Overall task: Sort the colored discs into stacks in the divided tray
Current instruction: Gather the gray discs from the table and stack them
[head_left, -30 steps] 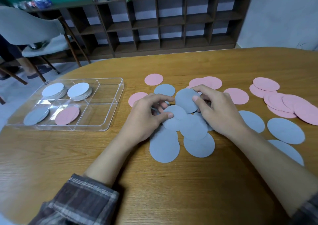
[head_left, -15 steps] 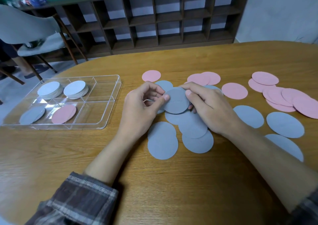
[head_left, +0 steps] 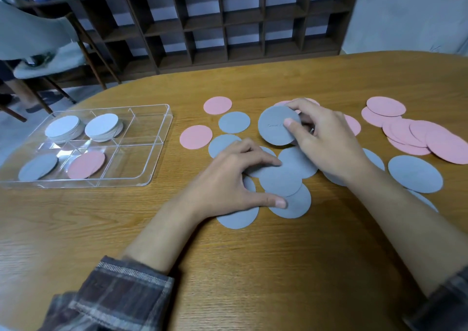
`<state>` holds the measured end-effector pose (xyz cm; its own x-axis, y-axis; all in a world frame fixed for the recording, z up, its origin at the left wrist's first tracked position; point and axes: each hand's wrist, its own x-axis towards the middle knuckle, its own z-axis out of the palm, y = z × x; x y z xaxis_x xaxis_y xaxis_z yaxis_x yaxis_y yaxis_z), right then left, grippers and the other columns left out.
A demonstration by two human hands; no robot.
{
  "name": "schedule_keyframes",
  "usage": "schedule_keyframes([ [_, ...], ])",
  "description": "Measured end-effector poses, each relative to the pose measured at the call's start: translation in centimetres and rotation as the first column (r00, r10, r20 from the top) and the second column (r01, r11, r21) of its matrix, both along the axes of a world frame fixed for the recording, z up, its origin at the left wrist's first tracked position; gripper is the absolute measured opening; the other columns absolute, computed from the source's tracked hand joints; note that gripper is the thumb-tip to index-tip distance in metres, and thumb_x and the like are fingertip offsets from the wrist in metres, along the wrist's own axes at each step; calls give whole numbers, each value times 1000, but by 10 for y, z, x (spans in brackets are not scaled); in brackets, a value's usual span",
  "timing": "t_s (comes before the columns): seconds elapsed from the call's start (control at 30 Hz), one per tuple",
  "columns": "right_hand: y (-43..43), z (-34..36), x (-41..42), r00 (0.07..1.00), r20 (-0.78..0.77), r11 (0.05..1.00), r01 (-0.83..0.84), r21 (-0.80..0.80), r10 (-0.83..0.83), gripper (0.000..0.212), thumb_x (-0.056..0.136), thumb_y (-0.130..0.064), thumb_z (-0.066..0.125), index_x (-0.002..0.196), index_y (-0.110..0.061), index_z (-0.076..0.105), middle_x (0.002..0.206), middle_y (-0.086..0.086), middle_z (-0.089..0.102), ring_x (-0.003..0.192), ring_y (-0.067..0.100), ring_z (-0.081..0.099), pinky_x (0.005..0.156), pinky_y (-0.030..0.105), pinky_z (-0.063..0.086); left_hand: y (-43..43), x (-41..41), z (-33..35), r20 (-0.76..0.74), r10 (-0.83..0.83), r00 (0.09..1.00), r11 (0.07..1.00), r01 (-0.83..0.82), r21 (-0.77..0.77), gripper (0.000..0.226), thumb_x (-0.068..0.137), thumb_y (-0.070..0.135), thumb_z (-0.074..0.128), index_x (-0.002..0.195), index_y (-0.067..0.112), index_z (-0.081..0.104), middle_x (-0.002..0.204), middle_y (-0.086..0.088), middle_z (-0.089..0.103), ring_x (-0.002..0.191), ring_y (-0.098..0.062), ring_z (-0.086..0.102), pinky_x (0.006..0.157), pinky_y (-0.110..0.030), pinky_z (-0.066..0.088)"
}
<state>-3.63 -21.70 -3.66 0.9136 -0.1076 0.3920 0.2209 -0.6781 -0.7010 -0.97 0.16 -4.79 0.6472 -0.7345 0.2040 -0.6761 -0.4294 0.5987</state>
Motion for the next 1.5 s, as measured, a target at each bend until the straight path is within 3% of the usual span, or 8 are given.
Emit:
schedule_keyframes([
  [0.33,7,-3,0,999,-5,998,-49,-47,49,14,102,-19,56,111,-21,67,80,1,71,69,18,61,63,25,45,3,3,0,-38,-2,999,999,1,-42,35,77,43,89,108,29,81,110,10,64,106,-12,61,86,-21,47],
  [0.5,5,-2,0,999,-34,999,-33,-38,32,15,102,-19,57,113,-22,67,85,-6,71,77,6,62,63,10,40,3,6,4,75,22,997,987,-10,-159,13,98,27,73,100,17,80,96,6,73,89,-12,67,77,-26,50],
  [0.67,8,-1,0,996,-67,997,-46,55,50,22,104,-18,50,109,-29,69,71,-13,63,74,13,59,68,23,43,5,10,4,224,302,927,915,-215,-342,12,101,15,67,94,11,76,82,7,73,73,-9,64,74,-20,49],
  [0.87,16,4,-5,984,-89,975,-138,172,155,26,108,-26,43,110,-28,69,73,8,66,68,20,65,75,40,54,6,12,6,-1,423,906,817,-382,-432,19,93,11,76,112,12,73,77,2,75,70,-13,71,69,-23,58],
  [1.0,18,1,-7,976,-80,979,-203,15,204,14,102,-24,57,114,-26,66,84,5,68,73,19,59,69,36,47,5,11,6,-42,445,894,807,-421,-414,10,91,18,80,99,13,80,73,1,76,68,-13,75,69,-28,61],
  [1.13,9,-2,-2,995,-48,994,-90,-64,87,16,100,-16,57,113,-21,66,82,3,69,71,16,58,68,32,45,7,16,0,52,377,925,905,-356,-232,30,84,39,85,106,20,79,89,7,74,81,-9,68,74,-11,49],
  [1.3,2,-5,2,999,-36,1000,13,-11,-13,15,100,-17,56,111,-24,64,77,-1,65,67,16,55,59,19,37,10,20,-10,143,198,970,979,-203,20,67,73,74,74,124,30,74,116,17,64,111,-10,59,93,-38,54],
  [1.5,8,-6,2,999,-50,999,-5,-37,3,15,100,-17,57,112,-22,65,72,-1,60,64,13,51,60,21,38,13,21,-7,250,148,957,989,-150,-11,48,85,65,70,109,25,79,109,13,74,102,-12,65,87,-39,55],
])
